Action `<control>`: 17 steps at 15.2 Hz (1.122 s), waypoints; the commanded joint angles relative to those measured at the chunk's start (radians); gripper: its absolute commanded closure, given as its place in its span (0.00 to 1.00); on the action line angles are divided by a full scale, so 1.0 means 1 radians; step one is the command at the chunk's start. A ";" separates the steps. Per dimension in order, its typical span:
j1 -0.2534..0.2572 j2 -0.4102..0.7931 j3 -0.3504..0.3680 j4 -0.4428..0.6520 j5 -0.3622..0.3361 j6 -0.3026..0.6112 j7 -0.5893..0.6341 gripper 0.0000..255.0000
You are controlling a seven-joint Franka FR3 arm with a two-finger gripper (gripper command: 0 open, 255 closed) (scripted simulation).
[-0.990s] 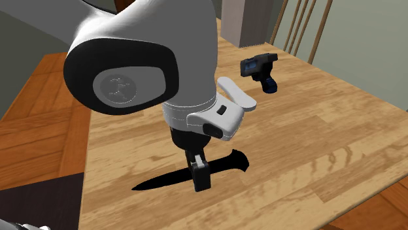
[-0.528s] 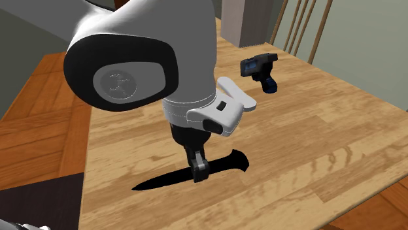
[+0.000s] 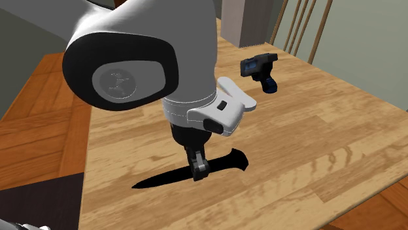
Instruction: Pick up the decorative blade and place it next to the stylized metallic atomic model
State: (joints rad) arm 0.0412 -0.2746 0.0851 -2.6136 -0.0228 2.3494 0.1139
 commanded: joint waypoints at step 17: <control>0.001 -0.133 -0.011 0.131 0.011 -0.274 -0.019 1.00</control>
State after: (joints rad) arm 0.0422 -0.4028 0.0742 -2.4949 -0.0126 2.0927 0.0957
